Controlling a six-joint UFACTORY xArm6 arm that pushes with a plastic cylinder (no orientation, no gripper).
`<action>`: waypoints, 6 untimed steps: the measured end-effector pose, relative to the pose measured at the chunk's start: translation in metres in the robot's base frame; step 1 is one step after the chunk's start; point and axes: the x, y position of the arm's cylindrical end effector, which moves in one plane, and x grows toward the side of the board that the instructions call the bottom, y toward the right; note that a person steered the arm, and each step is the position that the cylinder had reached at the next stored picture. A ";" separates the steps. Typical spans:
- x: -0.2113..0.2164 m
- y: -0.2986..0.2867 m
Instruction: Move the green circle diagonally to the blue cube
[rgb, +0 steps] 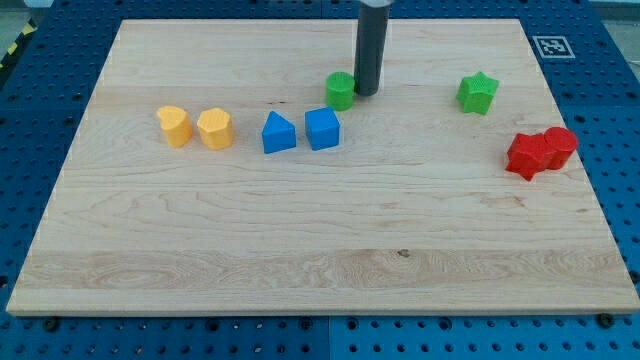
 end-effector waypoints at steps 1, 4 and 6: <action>-0.016 -0.001; -0.010 -0.076; 0.004 -0.035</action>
